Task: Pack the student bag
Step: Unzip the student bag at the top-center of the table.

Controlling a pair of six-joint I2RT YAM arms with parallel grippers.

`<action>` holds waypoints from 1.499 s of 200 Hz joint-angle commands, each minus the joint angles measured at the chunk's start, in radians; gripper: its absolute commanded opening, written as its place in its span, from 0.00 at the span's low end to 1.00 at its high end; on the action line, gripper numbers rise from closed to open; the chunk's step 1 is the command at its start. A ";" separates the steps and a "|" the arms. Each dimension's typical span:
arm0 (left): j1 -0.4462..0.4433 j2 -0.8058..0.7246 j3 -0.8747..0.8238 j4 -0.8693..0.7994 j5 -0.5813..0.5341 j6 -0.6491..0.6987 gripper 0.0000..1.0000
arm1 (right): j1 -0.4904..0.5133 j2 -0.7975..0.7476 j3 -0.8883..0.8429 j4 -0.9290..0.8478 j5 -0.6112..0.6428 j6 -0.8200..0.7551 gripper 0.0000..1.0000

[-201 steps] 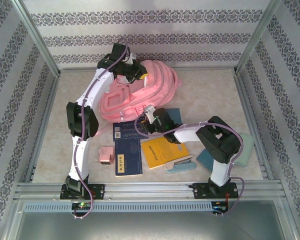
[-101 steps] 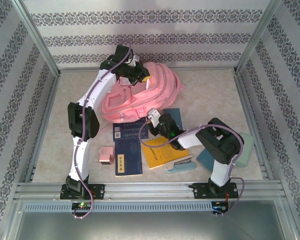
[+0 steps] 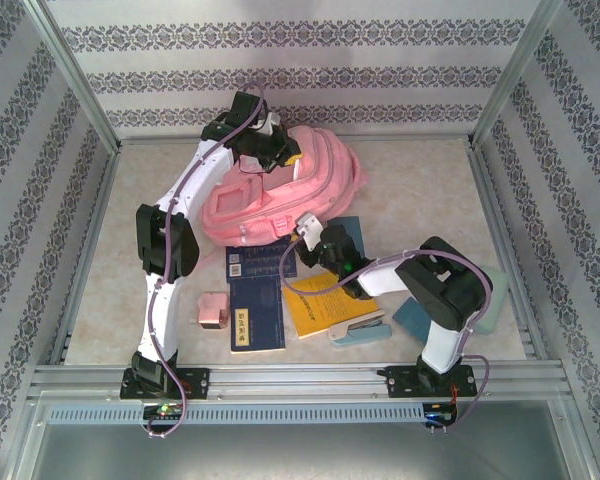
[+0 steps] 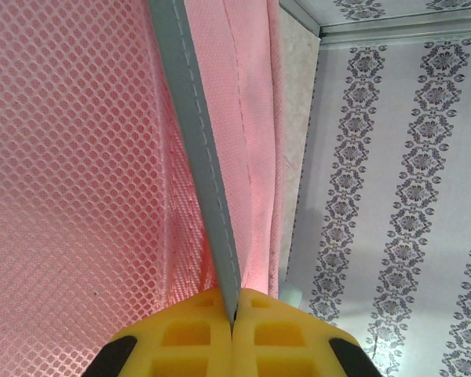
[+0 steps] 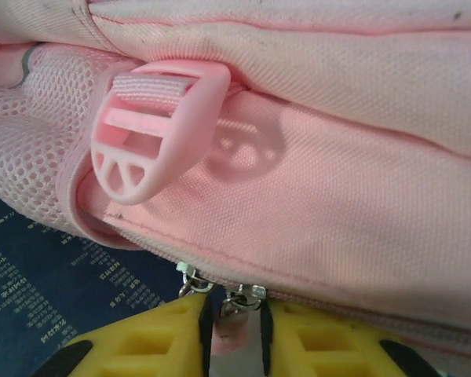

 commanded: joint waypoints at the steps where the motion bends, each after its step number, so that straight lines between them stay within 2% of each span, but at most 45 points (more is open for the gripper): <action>1: -0.013 -0.094 0.007 0.077 0.045 -0.010 0.00 | -0.008 0.028 0.041 0.011 -0.027 0.014 0.17; 34: -0.011 -0.093 0.008 0.070 0.044 -0.005 0.00 | -0.024 0.022 0.055 -0.039 -0.022 0.023 0.00; 67: -0.010 -0.087 0.023 0.023 0.027 0.037 0.00 | -0.048 -0.042 0.029 -0.071 -0.032 0.023 0.00; 85: -0.009 -0.086 0.020 0.005 0.018 0.054 0.00 | -0.066 -0.082 0.033 -0.158 -0.031 0.020 0.00; 135: -0.004 -0.084 0.018 -0.037 -0.014 0.107 0.00 | -0.122 -0.169 0.023 -0.263 -0.036 0.003 0.00; 168: -0.004 -0.085 0.018 -0.075 -0.032 0.152 0.00 | -0.165 -0.209 0.077 -0.413 0.030 -0.029 0.00; 197: -0.005 -0.080 0.027 -0.118 -0.043 0.196 0.00 | -0.240 -0.220 0.147 -0.509 0.028 0.061 0.00; 256: -0.010 -0.041 0.110 -0.269 -0.063 0.329 0.00 | -0.298 -0.144 0.417 -0.840 0.011 -0.006 0.00; 300: -0.019 -0.010 0.176 -0.351 -0.148 0.412 0.00 | -0.368 -0.078 0.599 -1.051 0.022 0.024 0.00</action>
